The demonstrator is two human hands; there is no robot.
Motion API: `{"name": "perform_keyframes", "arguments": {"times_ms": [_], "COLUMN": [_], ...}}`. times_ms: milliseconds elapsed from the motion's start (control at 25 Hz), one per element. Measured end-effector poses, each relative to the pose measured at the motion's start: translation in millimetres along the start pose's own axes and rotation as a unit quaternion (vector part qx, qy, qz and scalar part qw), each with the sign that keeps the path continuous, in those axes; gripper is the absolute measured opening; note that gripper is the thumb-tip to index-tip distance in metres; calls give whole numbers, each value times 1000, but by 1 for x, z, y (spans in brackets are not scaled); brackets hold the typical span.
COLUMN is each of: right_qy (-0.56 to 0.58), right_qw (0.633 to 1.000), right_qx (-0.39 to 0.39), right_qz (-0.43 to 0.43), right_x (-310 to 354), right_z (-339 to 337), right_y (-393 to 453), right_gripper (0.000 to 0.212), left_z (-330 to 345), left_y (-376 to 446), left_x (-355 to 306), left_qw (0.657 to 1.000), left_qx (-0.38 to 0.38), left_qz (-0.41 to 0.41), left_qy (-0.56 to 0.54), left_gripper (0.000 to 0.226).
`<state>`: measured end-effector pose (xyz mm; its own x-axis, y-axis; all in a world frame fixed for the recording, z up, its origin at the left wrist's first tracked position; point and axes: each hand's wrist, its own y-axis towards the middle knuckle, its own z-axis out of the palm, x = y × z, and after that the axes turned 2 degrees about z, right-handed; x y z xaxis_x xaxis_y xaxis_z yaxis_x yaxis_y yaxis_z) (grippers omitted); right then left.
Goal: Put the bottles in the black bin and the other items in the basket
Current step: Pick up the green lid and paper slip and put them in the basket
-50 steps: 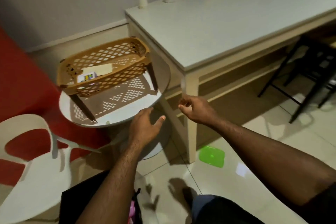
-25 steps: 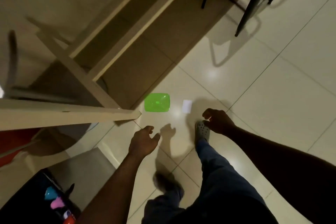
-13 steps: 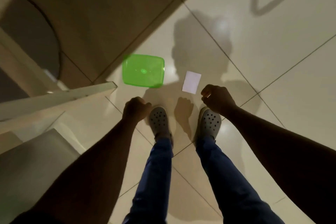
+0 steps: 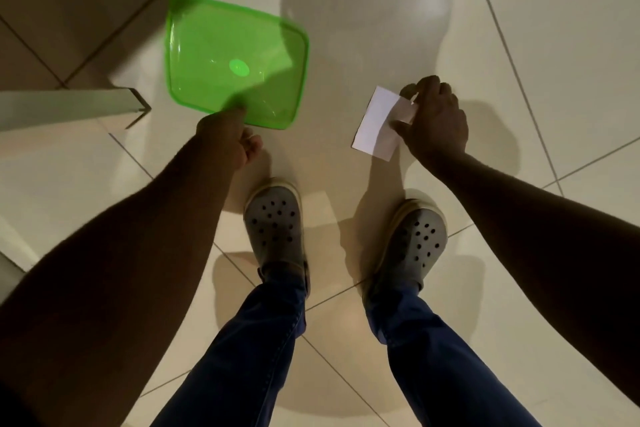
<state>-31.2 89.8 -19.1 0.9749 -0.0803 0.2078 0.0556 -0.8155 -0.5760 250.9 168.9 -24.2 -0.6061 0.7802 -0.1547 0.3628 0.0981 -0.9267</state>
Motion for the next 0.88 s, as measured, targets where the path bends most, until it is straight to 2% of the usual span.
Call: {"name": "perform_keyframes", "arguments": {"times_ms": [160, 280, 400, 480, 560, 600, 680, 760, 880], "right_qy": [-23, 47, 105, 160, 232, 263, 298, 304, 264], "right_qw": [999, 998, 993, 986, 969, 959, 947, 950, 963], "right_qx": [24, 28, 42, 41, 18, -1, -27, -17, -24], "right_qz": [-38, -3, 12, 34, 85, 103, 112, 76, -59], "right_x": [-4, -2, 3, 9, 17, 22, 31, 41, 56], "right_z": [5, -2, -23, -53, -96, -119, -169, -230, -319], "right_y": [4, -6, -49, -91, -138, -159, -199, -239, -295], "right_gripper": [32, 17, 10, 11, 13, 13, 13, 12, 10], "left_z": [2, -6, -21, -34, -52, -62, -82, -104, -153], "left_y": [14, 5, -39, -88, -152, -184, -253, -330, -437], "left_x": [3, 2, 6, 12, 18, 18, 18, 16, 17], "left_qw": [999, 999, 996, 990, 977, 971, 970, 968, 949], "left_qx": [-25, -36, -39, -39, -56, -62, -51, -23, -12], "left_qz": [25, 36, 80, 134, 192, 205, 216, 242, 306], "left_qy": [-4, -9, 28, 12, 79, 109, 100, 55, 72], "left_gripper": [13, 19, 20, 18, 25, 27, 32, 34, 34]}}
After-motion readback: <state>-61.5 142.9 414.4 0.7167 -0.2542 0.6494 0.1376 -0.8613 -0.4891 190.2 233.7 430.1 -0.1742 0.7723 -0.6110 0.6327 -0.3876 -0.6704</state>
